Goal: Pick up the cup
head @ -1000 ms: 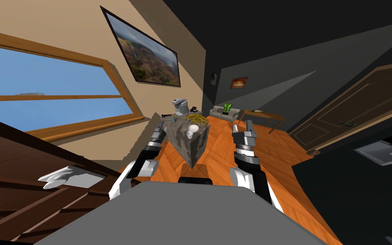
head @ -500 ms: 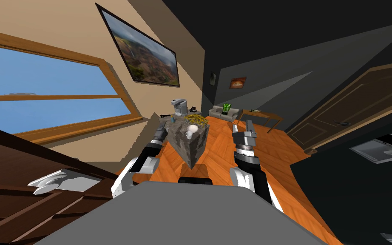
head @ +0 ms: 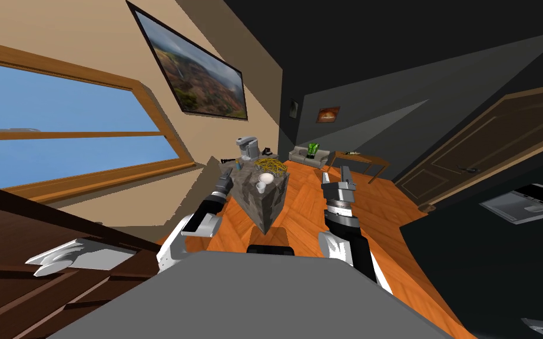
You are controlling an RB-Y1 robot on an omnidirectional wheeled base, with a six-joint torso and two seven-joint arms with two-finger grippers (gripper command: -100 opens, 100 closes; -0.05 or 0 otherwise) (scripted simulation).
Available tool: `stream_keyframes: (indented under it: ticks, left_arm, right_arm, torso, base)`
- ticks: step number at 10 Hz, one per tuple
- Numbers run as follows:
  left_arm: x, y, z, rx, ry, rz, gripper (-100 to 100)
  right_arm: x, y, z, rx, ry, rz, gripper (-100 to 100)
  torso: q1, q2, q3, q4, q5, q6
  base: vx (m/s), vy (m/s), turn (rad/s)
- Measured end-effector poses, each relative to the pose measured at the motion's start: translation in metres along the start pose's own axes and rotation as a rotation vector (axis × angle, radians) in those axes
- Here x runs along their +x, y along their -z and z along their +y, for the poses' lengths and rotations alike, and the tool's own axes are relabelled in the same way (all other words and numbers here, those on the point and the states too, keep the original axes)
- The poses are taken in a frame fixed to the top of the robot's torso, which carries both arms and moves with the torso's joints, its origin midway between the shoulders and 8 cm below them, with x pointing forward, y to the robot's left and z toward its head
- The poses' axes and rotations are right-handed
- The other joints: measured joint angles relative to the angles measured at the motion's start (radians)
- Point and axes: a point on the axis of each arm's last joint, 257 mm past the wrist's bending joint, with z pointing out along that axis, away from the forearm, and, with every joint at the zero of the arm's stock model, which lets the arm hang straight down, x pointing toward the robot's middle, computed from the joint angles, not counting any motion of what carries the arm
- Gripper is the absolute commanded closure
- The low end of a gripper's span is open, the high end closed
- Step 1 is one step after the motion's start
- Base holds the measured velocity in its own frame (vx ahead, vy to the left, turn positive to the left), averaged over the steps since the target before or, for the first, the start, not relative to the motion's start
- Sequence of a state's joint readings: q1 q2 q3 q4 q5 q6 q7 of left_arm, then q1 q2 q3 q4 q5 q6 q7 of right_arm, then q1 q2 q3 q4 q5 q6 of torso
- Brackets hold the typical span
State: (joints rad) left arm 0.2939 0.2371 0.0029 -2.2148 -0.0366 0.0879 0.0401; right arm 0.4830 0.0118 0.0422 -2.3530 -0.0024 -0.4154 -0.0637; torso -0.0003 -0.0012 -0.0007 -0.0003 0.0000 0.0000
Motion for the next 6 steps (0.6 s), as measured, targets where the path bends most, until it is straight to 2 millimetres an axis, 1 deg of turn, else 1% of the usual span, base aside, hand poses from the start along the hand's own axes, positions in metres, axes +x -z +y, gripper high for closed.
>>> stream_keyframes:
  ticks: [6]
  left_arm:
    - [0.001,-0.009,0.022,-0.117,-0.007,0.005,-100]
  right_arm:
    - [0.0,0.0,0.0,0.0,0.0,0.0,0]
  torso:
    - [0.0,0.0,0.0,0.0,0.0,0.0]
  base:
    - [0.015,-0.004,-0.017]
